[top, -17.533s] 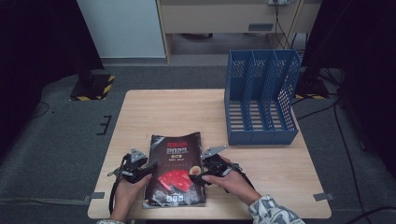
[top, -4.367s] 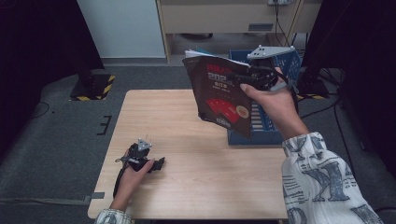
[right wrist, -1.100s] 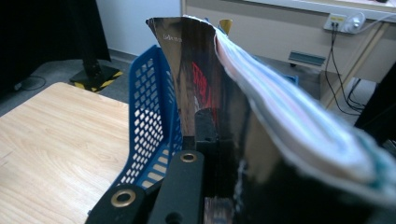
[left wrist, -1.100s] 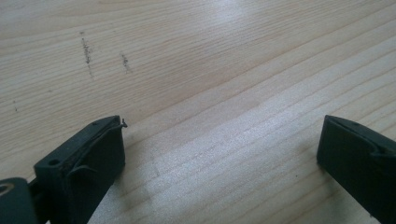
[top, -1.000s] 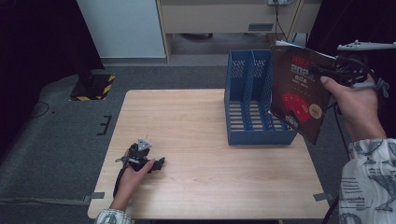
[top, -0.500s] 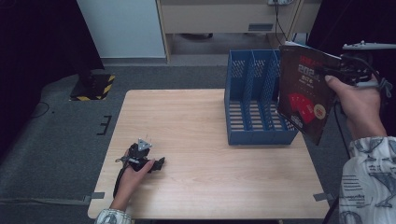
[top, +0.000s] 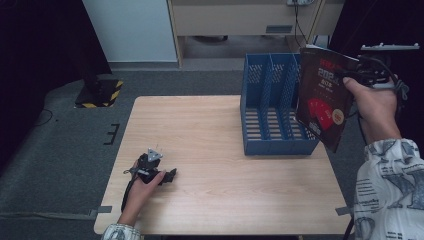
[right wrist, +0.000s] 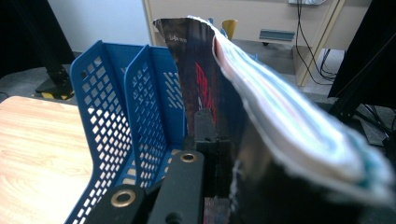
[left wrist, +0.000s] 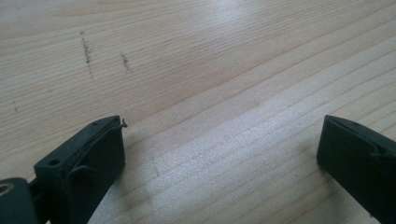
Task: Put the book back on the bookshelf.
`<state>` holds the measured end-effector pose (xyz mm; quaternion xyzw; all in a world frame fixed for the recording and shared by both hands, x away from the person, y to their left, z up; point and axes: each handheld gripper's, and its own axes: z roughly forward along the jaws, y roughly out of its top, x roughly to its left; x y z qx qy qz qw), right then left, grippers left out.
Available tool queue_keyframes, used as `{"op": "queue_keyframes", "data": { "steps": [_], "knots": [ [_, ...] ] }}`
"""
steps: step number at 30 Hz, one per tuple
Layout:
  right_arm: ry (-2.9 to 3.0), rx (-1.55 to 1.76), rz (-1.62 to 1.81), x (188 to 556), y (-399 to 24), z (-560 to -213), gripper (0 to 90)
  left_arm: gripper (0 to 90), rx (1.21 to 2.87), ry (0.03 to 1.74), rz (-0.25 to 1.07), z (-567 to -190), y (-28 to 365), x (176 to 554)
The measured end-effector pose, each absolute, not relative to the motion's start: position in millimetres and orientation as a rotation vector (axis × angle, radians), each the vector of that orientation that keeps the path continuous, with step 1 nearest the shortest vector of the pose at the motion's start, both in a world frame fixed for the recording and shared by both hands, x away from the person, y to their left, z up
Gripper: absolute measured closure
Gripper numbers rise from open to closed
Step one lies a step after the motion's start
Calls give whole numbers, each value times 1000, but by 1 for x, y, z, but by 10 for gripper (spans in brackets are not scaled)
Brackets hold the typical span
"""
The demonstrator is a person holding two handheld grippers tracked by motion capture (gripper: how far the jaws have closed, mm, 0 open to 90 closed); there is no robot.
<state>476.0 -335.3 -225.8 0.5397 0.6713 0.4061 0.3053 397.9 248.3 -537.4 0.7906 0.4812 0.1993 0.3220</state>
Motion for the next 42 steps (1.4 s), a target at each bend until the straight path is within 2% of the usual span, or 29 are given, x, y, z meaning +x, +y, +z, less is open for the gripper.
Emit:
{"op": "queue_keyframes", "data": {
  "steps": [42],
  "knots": [
    [1752, 1480, 1025, 526, -325, -235, 870, 3, 2075, 1265, 523, -537, 248, 398]
  ]
}}
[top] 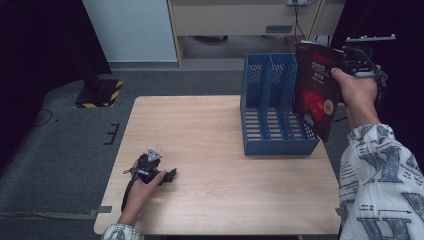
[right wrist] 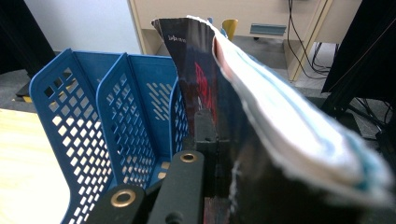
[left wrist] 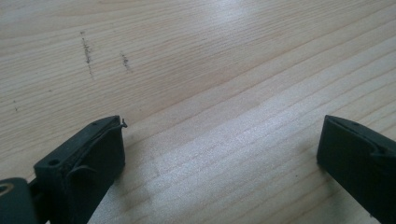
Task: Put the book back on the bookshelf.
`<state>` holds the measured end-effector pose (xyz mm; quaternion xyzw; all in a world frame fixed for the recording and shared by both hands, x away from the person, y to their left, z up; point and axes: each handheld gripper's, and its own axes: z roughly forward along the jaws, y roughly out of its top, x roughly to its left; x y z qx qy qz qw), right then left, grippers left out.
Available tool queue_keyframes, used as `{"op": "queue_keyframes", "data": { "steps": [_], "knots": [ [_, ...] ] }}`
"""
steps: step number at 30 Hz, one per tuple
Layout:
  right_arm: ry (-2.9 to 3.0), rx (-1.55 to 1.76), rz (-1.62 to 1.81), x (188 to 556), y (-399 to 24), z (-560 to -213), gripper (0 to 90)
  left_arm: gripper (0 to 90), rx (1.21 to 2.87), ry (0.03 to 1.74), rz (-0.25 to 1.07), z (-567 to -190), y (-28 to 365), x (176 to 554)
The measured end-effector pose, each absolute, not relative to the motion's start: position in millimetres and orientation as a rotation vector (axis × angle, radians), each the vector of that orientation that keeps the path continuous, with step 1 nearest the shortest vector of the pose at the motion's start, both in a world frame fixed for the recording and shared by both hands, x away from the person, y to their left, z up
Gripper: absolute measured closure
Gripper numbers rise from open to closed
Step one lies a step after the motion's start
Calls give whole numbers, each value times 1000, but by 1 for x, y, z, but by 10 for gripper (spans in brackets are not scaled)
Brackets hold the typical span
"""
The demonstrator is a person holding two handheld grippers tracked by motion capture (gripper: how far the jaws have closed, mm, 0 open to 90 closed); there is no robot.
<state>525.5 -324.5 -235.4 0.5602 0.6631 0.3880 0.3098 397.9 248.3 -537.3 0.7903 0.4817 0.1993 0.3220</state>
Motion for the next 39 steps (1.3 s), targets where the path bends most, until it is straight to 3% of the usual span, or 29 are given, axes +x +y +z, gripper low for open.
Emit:
{"op": "queue_keyframes", "data": {
  "steps": [39],
  "knots": [
    [1690, 1443, 1037, 546, -317, -267, 871, 3, 2075, 1265, 523, -537, 248, 398]
  ]
}}
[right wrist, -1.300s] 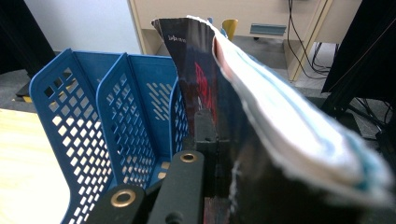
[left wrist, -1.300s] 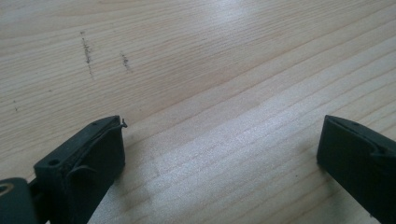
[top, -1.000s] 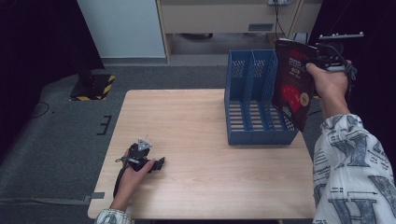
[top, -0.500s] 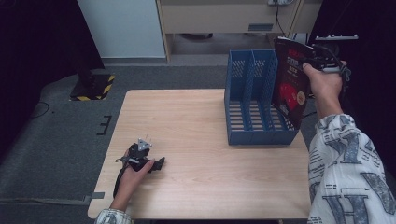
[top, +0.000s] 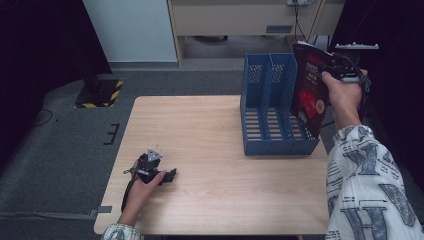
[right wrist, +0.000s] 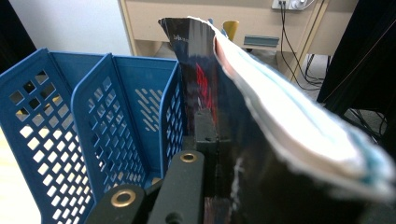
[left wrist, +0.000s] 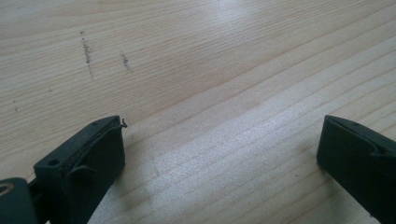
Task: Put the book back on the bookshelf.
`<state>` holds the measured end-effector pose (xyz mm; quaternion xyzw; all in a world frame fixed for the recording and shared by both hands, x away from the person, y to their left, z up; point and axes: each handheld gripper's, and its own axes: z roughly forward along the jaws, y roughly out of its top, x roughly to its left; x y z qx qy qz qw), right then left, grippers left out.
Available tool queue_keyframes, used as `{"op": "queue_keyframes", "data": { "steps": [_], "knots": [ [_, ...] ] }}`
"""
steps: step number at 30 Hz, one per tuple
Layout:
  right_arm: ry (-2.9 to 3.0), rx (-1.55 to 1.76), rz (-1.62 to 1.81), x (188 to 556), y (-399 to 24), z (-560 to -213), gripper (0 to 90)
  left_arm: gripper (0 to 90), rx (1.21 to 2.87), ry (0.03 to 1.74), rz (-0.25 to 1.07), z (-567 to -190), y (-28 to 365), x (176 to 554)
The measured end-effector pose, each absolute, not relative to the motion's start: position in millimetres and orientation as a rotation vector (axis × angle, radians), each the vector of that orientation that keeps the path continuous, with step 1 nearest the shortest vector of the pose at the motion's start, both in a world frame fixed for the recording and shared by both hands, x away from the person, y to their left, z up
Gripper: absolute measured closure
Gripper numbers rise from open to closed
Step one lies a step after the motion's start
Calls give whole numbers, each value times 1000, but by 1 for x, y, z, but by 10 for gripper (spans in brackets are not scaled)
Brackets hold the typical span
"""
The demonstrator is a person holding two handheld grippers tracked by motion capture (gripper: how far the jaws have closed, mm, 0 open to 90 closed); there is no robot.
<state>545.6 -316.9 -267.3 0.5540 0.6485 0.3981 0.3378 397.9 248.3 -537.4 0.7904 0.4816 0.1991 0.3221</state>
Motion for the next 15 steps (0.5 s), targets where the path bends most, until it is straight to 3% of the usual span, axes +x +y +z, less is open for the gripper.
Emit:
{"op": "queue_keyframes", "data": {
  "steps": [15],
  "knots": [
    [1659, 1419, 1075, 543, -317, -277, 871, 3, 2076, 1265, 521, -537, 248, 398]
  ]
}}
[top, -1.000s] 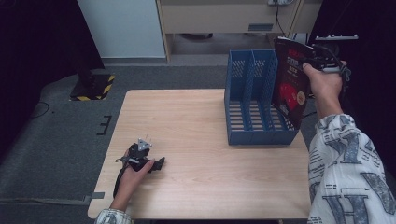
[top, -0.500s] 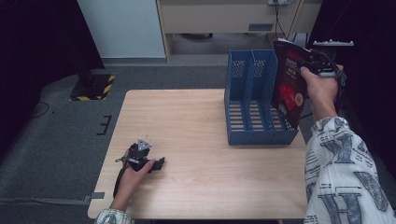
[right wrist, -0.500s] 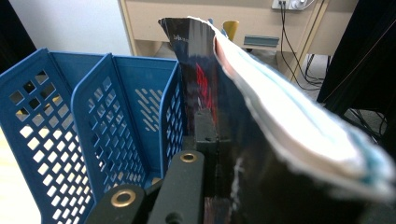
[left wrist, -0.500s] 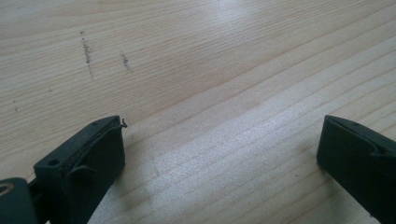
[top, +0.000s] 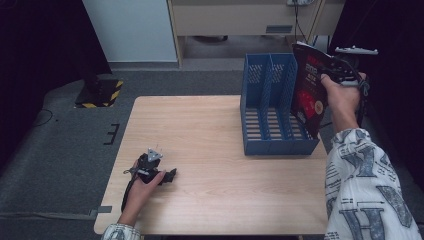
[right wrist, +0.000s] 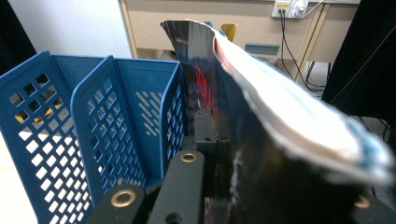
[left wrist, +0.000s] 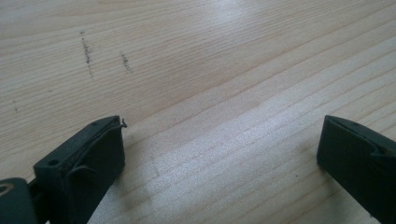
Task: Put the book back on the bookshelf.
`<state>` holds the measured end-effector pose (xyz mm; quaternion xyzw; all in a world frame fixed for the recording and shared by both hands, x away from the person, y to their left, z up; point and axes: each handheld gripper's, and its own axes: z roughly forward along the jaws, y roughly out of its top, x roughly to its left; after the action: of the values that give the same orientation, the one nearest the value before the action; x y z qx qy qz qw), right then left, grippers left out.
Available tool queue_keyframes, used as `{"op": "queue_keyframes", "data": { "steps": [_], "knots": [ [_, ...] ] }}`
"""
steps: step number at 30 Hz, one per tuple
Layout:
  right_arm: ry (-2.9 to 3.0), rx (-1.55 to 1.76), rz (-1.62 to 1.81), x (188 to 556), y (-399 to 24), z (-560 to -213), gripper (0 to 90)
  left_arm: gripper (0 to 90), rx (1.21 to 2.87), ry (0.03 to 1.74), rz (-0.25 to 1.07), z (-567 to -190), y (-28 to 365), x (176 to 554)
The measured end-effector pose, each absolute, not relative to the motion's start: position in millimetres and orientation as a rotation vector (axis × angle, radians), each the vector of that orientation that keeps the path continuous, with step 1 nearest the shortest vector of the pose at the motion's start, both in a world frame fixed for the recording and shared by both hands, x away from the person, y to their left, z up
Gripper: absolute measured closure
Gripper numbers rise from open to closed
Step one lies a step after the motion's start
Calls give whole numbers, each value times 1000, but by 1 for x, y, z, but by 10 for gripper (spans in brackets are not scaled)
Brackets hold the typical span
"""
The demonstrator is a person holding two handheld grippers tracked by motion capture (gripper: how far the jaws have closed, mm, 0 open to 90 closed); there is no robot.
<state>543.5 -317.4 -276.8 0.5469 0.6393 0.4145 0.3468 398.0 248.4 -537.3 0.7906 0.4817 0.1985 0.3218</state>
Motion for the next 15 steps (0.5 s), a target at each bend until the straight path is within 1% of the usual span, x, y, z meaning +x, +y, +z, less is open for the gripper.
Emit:
{"op": "queue_keyframes", "data": {
  "steps": [15],
  "knots": [
    [1564, 1368, 1173, 531, -319, -288, 871, 1, 2075, 1264, 523, -537, 248, 398]
  ]
}}
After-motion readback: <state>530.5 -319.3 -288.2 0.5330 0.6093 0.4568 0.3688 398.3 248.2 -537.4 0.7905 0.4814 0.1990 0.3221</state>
